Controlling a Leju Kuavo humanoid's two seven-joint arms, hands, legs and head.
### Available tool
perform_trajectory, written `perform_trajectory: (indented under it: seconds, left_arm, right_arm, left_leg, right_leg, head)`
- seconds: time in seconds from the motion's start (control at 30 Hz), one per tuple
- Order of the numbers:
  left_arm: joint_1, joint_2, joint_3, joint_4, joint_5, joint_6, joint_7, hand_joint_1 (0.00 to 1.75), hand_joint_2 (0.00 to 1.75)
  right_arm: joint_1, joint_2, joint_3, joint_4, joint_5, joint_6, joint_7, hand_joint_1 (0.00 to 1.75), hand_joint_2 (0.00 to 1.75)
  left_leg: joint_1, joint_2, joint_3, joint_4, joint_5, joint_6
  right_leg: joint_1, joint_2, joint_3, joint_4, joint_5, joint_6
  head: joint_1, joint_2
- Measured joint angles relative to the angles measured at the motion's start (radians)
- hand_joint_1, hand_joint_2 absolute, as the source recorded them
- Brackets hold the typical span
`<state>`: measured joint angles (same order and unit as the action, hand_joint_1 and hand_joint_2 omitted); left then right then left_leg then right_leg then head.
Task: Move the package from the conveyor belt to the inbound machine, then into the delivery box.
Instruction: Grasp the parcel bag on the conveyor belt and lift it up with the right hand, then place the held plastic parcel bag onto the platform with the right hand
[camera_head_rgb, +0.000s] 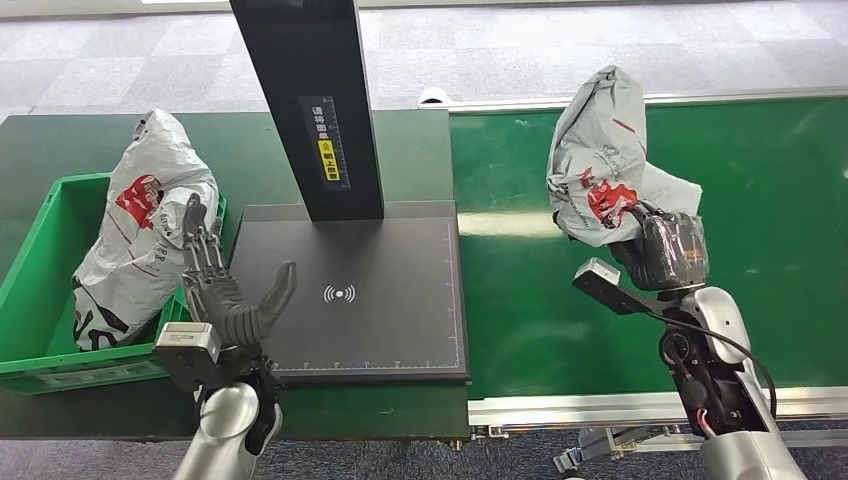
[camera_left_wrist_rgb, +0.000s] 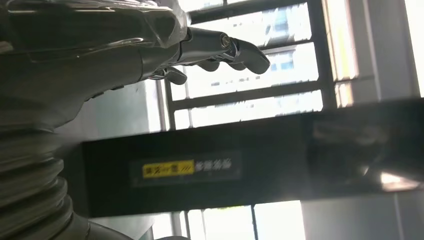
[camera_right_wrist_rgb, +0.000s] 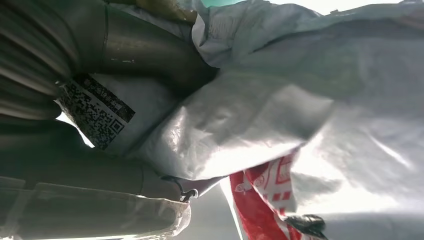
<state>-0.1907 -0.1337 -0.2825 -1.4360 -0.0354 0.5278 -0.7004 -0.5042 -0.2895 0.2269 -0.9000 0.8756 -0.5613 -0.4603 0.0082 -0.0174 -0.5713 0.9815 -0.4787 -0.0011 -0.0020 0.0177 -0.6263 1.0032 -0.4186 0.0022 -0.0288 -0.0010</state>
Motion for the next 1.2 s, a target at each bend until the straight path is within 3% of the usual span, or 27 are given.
perform_trajectory:
  seconds: [0.13, 0.47, 0.6, 0.8, 1.0, 1.2]
  left_arm:
    - [-0.006, 0.005, -0.017, -0.088, 0.012, 0.107, -0.001, 0.0, 1.75]
    - [-0.027, 0.015, -0.049, -0.173, 0.042, 0.114, -0.001, 0.0, 1.75]
    - [-0.038, 0.015, -0.055, -0.177, 0.043, 0.104, -0.001, 0.0, 1.75]
    - [-0.042, 0.009, -0.079, -0.18, 0.042, 0.075, -0.001, 0.0, 1.75]
    - [-0.058, -0.003, -0.102, -0.17, 0.042, 0.057, -0.001, 0.0, 1.75]
    - [-0.063, -0.009, -0.112, -0.159, 0.042, 0.051, -0.001, 0.0, 1.75]
  right_arm:
    - [0.025, 0.029, 0.021, -0.107, 0.017, -0.12, -0.086, 1.75, 1.75]
    - [0.021, 0.048, 0.136, -0.168, 0.17, -0.123, -0.102, 1.75, 1.75]
    - [-0.004, 0.044, 0.193, -0.154, 0.216, -0.028, -0.096, 1.75, 1.75]
    - [-0.112, 0.033, 0.378, 0.006, 0.291, 0.175, -0.086, 1.75, 1.75]
    - [-0.2, 0.07, 0.563, 0.166, 0.375, 0.212, -0.041, 1.75, 1.75]
    - [-0.239, 0.117, 0.652, 0.246, 0.387, 0.225, -0.024, 1.75, 1.75]
  left_leg:
    - [0.0, 0.0, 0.001, 0.0, 0.0, 0.0]
    - [0.0, 0.0, 0.001, 0.0, 0.0, 0.0]
    - [0.0, 0.001, 0.001, 0.0, 0.0, 0.0]
    - [0.0, 0.001, 0.001, 0.0, 0.0, 0.0]
    - [0.0, 0.001, 0.001, 0.0, 0.0, 0.0]
    - [0.0, 0.001, 0.001, 0.0, 0.0, 0.0]
  right_leg:
    - [0.0, 0.0, 0.0, 0.0, 0.0, 0.0]
    - [0.0, 0.0, 0.001, 0.0, 0.0, 0.0]
    - [0.0, 0.001, 0.001, 0.0, 0.0, 0.0]
    - [0.0, 0.0, 0.001, 0.0, 0.0, 0.0]
    - [0.0, 0.0, 0.001, 0.0, 0.0, 0.0]
    - [0.0, 0.001, 0.0, 0.0, 0.0, 0.0]
  head:
    - [0.0, 0.0]
    - [0.0, 0.0]
    - [0.0, 0.0]
    - [0.0, 0.0]
    - [0.0, 0.0]
    - [0.0, 0.0]
